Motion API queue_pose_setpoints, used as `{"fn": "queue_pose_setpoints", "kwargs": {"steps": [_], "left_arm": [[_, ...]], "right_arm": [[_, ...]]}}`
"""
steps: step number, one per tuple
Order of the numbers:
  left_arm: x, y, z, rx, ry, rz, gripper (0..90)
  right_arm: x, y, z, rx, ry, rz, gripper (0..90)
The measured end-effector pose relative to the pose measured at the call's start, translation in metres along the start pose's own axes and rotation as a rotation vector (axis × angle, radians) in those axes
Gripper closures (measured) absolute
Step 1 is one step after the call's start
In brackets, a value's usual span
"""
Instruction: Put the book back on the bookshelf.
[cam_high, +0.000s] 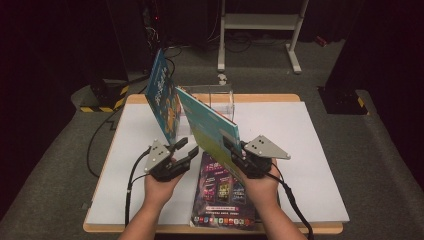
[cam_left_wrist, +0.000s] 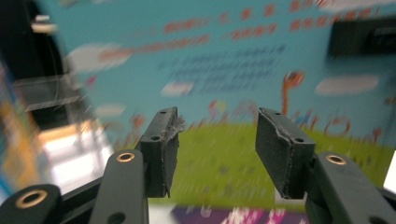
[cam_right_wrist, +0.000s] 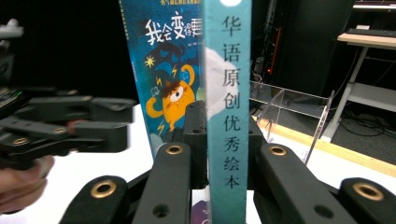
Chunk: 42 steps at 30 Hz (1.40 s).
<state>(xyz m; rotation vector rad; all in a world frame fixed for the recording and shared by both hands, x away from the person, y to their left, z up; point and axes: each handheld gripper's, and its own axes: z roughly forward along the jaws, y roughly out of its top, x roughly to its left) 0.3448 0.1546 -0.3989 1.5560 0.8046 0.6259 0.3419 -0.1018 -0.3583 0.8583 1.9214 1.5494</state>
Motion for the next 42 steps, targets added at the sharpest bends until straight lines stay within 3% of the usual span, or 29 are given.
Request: {"fn": "queue_pose_setpoints", "kwargs": {"steps": [5,13,17,19,22,25,28,31,33,37,39,42], "left_arm": [[-0.005,0.015,0.021,-0.003,0.006,-0.011,50.5],[-0.004,0.013,0.023,-0.002,0.008,-0.018,50.9],[-0.002,0.012,0.021,-0.003,0.012,-0.025,50.7],[-0.002,0.011,0.020,-0.005,0.010,-0.029,50.4],[-0.002,0.010,0.018,-0.005,0.006,-0.033,50.3],[-0.001,0.009,0.014,-0.001,0.005,-0.030,50.3],[0.001,0.008,0.010,0.001,0.005,-0.025,49.9],[0.002,0.007,0.008,0.000,0.003,-0.024,49.9],[0.003,0.007,0.007,0.002,0.005,-0.020,50.0],[0.011,0.002,-0.013,0.003,-0.003,-0.017,43.8],[0.010,-0.001,-0.028,-0.001,-0.001,0.001,41.4],[0.002,-0.004,-0.051,-0.026,-0.036,-0.001,35.0]], "right_arm": [[0.005,-0.001,0.000,-0.005,0.006,0.009,78.3],[0.010,-0.007,-0.002,-0.009,0.043,0.029,74.6],[0.001,-0.016,-0.013,-0.007,0.128,0.067,67.8],[-0.005,-0.024,-0.024,-0.001,0.173,0.079,68.8],[-0.009,-0.031,-0.033,0.015,0.188,0.064,71.1],[-0.004,-0.030,-0.036,0.027,0.185,0.041,71.3],[0.004,-0.032,-0.034,0.037,0.230,0.029,69.9],[0.020,-0.034,-0.030,0.055,0.280,-0.025,67.1],[0.029,-0.036,-0.027,0.057,0.295,-0.028,65.7],[0.038,-0.040,-0.025,0.049,0.312,-0.021,65.8],[0.045,-0.041,-0.025,0.054,0.296,-0.032,66.1],[0.050,-0.043,-0.025,0.053,0.276,-0.025,66.3]]}}
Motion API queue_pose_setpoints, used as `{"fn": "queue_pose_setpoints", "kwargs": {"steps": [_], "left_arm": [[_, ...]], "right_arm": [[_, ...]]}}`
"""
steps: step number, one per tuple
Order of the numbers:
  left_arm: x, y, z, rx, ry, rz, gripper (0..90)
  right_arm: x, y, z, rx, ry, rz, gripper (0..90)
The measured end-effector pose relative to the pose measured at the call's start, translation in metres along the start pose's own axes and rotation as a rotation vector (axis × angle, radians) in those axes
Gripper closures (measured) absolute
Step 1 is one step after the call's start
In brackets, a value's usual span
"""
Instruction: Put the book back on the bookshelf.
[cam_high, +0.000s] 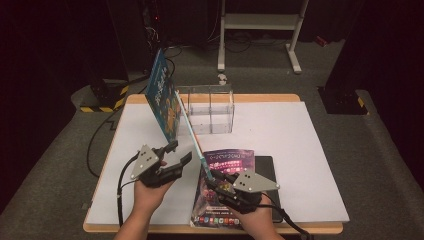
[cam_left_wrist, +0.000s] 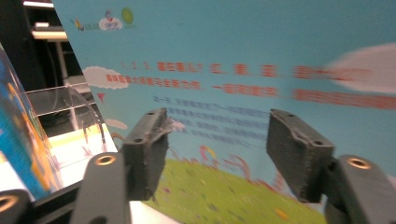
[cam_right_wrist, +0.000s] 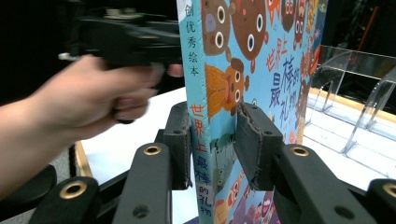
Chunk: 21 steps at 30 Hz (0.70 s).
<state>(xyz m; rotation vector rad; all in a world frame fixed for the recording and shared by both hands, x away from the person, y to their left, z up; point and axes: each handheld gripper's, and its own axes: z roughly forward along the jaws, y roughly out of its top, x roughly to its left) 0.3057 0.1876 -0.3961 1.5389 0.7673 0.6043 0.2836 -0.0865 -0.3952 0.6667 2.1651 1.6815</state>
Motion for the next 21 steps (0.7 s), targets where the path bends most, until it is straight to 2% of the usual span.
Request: {"fn": "queue_pose_setpoints", "kwargs": {"steps": [2,3,5,7,9,10,11,12,13,17,20,21], "left_arm": [[-0.009,0.002,-0.010,-0.023,-0.024,-0.001,29.5],[-0.016,0.005,-0.014,-0.042,-0.053,-0.009,27.9],[-0.032,0.011,-0.015,-0.055,-0.101,-0.003,23.3],[-0.043,0.016,-0.013,-0.054,-0.115,-0.013,22.3],[-0.046,0.018,-0.009,-0.052,-0.101,-0.035,21.4],[-0.045,0.018,-0.006,-0.048,-0.131,-0.075,19.3],[-0.045,0.018,-0.006,-0.048,-0.131,-0.075,16.3],[-0.045,0.019,-0.005,-0.038,-0.163,-0.100,16.3],[-0.050,0.019,-0.006,-0.045,-0.184,-0.091,16.2],[-0.054,0.020,-0.007,-0.055,-0.188,-0.083,15.7],[-0.059,0.022,-0.002,-0.035,-0.197,-0.078,15.0],[-0.063,0.022,0.002,-0.025,-0.188,-0.068,14.6]], "right_arm": [[0.002,-0.001,0.000,-0.002,-0.006,-0.004,66.3],[0.002,-0.002,0.000,-0.004,-0.007,-0.004,66.3],[0.004,-0.003,0.000,-0.006,-0.015,-0.001,66.2],[0.006,-0.004,0.001,-0.010,-0.015,-0.002,66.0],[0.007,-0.006,0.001,-0.019,-0.026,0.004,66.5],[0.006,-0.007,-0.001,-0.025,-0.029,0.015,66.5],[0.004,-0.008,-0.002,-0.027,-0.026,0.026,66.4],[0.004,-0.008,-0.002,-0.027,-0.026,0.026,66.4],[0.003,-0.009,-0.004,-0.033,-0.032,0.035,67.1],[0.001,-0.011,-0.007,-0.036,-0.036,0.053,67.4],[0.001,-0.012,-0.008,-0.039,-0.039,0.056,67.6],[0.002,-0.012,-0.007,-0.037,-0.035,0.055,67.4]]}}
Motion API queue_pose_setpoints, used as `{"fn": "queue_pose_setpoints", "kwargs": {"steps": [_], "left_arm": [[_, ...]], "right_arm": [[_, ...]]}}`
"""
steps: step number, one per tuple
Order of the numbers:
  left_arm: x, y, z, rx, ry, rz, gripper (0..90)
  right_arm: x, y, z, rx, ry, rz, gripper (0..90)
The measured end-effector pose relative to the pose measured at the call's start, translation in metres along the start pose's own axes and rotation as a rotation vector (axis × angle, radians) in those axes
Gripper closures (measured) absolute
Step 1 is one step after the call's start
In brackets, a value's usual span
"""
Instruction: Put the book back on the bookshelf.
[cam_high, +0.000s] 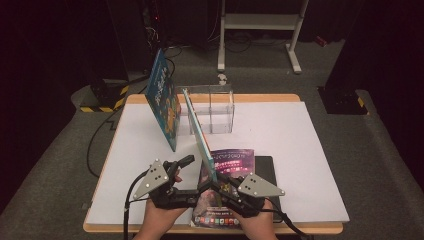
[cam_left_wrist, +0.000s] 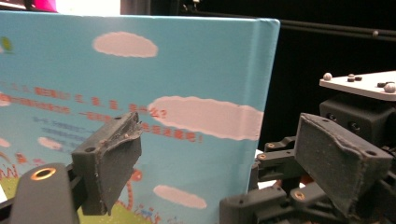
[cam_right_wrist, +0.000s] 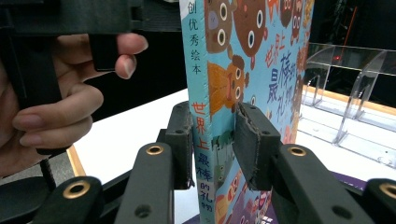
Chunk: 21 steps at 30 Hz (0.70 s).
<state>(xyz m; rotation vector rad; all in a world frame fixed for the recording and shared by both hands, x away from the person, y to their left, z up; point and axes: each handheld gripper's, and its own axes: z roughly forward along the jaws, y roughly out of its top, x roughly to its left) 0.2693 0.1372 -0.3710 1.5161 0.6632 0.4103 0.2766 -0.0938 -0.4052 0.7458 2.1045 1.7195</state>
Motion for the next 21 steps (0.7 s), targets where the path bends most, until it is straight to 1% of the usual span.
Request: {"fn": "queue_pose_setpoints", "kwargs": {"steps": [1,2,3,4,5,6,7,8,9,10,11,13,16,19,20,21], "left_arm": [[0.000,0.000,0.000,0.000,0.000,0.000,14.6],[-0.001,0.000,0.002,0.005,0.010,0.009,14.6],[-0.002,-0.001,0.004,0.011,0.026,0.011,14.6],[-0.002,-0.002,0.006,0.016,0.037,0.002,14.6],[-0.002,-0.004,0.010,0.041,0.067,0.002,14.9],[-0.002,-0.004,0.010,0.041,0.067,0.002,15.2],[-0.002,-0.005,0.011,0.050,0.083,0.002,15.2],[-0.002,-0.006,0.010,0.051,0.100,0.009,16.1],[-0.001,-0.007,0.009,0.049,0.110,0.017,16.1],[0.002,-0.009,0.007,0.051,0.119,0.014,23.4],[0.004,-0.009,0.006,0.048,0.117,0.006,23.0],[0.005,-0.009,0.004,0.045,0.119,0.008,22.0],[0.006,-0.008,0.002,0.053,0.121,0.028,21.9],[0.006,-0.008,-0.001,0.059,0.129,0.034,22.0],[0.006,-0.008,-0.001,0.059,0.129,0.034,22.0],[0.006,-0.007,-0.002,0.062,0.132,0.037,22.0]], "right_arm": [[0.000,0.000,0.000,0.000,0.000,0.000,67.4],[0.001,0.000,0.001,0.002,0.003,-0.003,67.3],[0.002,-0.001,0.001,0.004,0.005,-0.007,67.1],[0.003,-0.001,0.002,0.007,0.011,-0.010,66.7],[0.006,-0.002,0.005,0.014,0.024,-0.016,65.7],[0.007,-0.002,0.006,0.017,0.032,-0.017,65.1],[0.007,-0.002,0.006,0.017,0.032,-0.017,65.1],[0.007,-0.003,0.007,0.018,0.043,-0.016,64.6],[0.008,-0.003,0.007,0.019,0.043,-0.020,64.4],[0.008,-0.004,0.007,0.022,0.053,-0.016,63.6],[0.007,-0.005,0.006,0.024,0.069,-0.009,63.3],[0.005,-0.007,0.001,0.016,0.093,0.000,60.6],[0.000,-0.013,-0.013,0.008,0.111,0.013,57.2],[-0.009,-0.015,-0.027,-0.015,0.084,0.015,56.2],[-0.009,-0.015,-0.027,-0.015,0.084,0.015,56.2],[-0.015,-0.015,-0.032,-0.023,0.061,0.017,56.1]]}}
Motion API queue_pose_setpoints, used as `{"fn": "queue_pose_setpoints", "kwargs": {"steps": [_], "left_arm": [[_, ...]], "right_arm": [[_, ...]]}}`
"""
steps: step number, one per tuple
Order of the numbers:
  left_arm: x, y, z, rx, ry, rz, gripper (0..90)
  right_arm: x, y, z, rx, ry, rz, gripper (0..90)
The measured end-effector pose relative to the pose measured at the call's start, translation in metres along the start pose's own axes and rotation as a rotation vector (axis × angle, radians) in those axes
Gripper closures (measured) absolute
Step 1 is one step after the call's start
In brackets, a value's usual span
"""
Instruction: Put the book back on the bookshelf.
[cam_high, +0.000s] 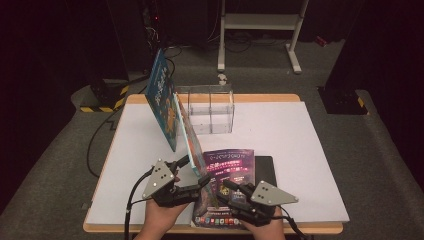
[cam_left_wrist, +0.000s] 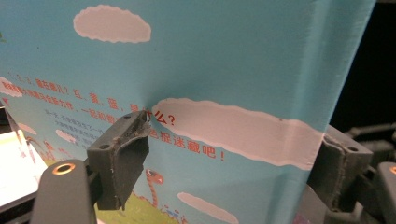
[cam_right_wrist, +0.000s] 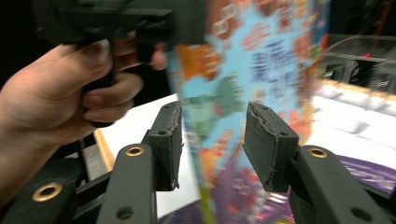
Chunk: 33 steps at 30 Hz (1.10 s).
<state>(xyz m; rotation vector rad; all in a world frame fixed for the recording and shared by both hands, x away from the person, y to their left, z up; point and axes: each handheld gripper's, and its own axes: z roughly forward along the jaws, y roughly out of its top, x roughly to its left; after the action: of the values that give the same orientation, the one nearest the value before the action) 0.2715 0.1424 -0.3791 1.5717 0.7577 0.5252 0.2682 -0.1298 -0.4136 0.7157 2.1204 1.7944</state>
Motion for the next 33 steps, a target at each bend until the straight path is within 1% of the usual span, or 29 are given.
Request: {"fn": "queue_pose_setpoints", "kwargs": {"steps": [2,3,4,5,6,7,8,10,11,12,14,18,21,25,26,27,28,31,32,33], "left_arm": [[0.001,0.001,-0.002,0.010,0.003,0.006,22.1],[0.002,0.001,-0.004,0.020,0.010,0.013,22.3],[0.002,0.001,-0.005,0.024,0.013,0.019,22.5],[0.002,0.001,-0.005,0.024,0.013,0.019,22.8],[0.002,0.001,-0.006,0.028,0.014,0.020,23.0],[0.002,0.001,-0.007,0.032,0.017,0.022,23.3],[0.003,0.001,-0.010,0.038,0.018,0.023,23.5],[0.005,0.001,-0.013,0.043,0.022,0.021,24.5],[0.005,0.001,-0.013,0.043,0.022,0.021,25.3],[0.006,0.002,-0.016,0.052,0.027,0.021,25.9],[0.008,0.002,-0.020,0.059,0.031,0.017,26.7],[0.011,0.002,-0.027,0.066,0.041,0.018,28.7],[0.012,0.002,-0.030,0.065,0.039,0.018,33.3],[0.011,0.002,-0.033,0.064,0.039,0.025,40.2],[0.011,0.002,-0.034,0.063,0.041,0.028,40.2],[0.010,0.002,-0.035,0.065,0.044,0.026,43.9],[0.010,0.001,-0.037,0.060,0.048,0.020,43.9],[0.011,-0.004,-0.044,0.042,0.053,0.010,50.4],[0.012,-0.007,-0.050,0.035,0.066,0.004,54.5],[0.012,-0.007,-0.050,0.035,0.066,0.004,57.1]], "right_arm": [[-0.017,0.000,-0.007,-0.012,-0.072,0.014,56.4],[-0.038,-0.004,-0.010,-0.014,-0.158,0.041,56.2],[-0.049,-0.009,-0.011,-0.012,-0.191,0.058,56.1],[-0.059,-0.014,-0.013,-0.012,-0.212,0.093,55.4],[-0.068,-0.019,-0.013,-0.020,-0.224,0.141,55.2],[-0.074,-0.024,-0.014,-0.021,-0.218,0.190,55.0],[-0.077,-0.026,-0.013,-0.008,-0.215,0.203,55.0],[-0.075,-0.029,-0.011,0.017,-0.238,0.156,55.2],[-0.075,-0.029,-0.011,0.017,-0.238,0.156,55.2],[-0.074,-0.033,-0.009,0.034,-0.236,0.142,55.3],[-0.075,-0.035,-0.007,0.048,-0.235,0.136,55.2],[-0.077,-0.032,-0.012,0.034,-0.237,0.126,55.3],[-0.079,-0.029,-0.018,0.015,-0.245,0.133,55.4],[-0.081,-0.027,-0.022,0.004,-0.253,0.136,55.4],[-0.081,-0.027,-0.022,0.001,-0.253,0.136,55.4],[-0.081,-0.027,-0.023,0.002,-0.255,0.139,55.3],[-0.081,-0.027,-0.023,0.002,-0.255,0.139,55.3],[-0.081,-0.027,-0.023,0.001,-0.252,0.147,55.3],[-0.080,-0.026,-0.022,-0.001,-0.246,0.157,55.3],[-0.080,-0.026,-0.022,-0.001,-0.246,0.157,55.3]]}}
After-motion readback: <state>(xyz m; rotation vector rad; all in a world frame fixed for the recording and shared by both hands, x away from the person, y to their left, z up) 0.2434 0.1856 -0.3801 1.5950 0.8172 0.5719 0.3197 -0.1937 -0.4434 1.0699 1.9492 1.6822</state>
